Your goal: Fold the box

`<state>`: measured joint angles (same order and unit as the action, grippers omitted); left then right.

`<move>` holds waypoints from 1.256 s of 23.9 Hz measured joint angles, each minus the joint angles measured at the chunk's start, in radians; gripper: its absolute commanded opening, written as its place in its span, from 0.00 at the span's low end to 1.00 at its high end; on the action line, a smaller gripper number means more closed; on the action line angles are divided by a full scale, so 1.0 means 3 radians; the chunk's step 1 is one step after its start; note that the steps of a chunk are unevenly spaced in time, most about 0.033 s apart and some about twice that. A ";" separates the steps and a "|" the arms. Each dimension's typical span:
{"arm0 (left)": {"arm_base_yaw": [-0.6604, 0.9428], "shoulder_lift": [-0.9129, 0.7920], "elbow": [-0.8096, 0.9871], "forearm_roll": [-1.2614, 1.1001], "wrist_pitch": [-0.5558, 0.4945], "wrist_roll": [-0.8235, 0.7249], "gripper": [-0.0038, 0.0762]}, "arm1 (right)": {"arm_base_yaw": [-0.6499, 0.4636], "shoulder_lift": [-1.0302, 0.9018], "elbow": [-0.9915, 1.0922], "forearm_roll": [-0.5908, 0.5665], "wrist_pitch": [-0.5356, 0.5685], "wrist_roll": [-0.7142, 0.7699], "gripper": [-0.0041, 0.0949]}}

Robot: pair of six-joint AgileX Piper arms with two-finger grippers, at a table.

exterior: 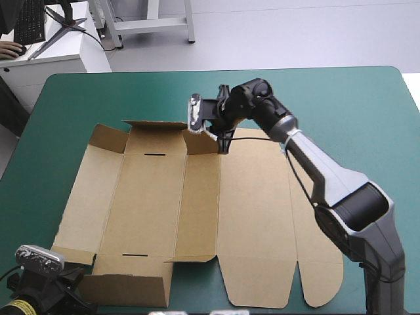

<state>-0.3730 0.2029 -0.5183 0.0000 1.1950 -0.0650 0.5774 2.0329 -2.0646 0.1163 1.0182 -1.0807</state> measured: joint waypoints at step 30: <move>0.0000 0.0070 -0.0123 0.0000 0.0028 -0.0406 0.04 | -0.2254 -0.3145 0.2983 0.0128 0.0683 0.2533 0.03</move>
<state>-0.3730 0.2241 -0.5552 0.0000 1.2033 -0.1869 -0.0988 1.0895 -1.1698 0.1545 1.2231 -0.3209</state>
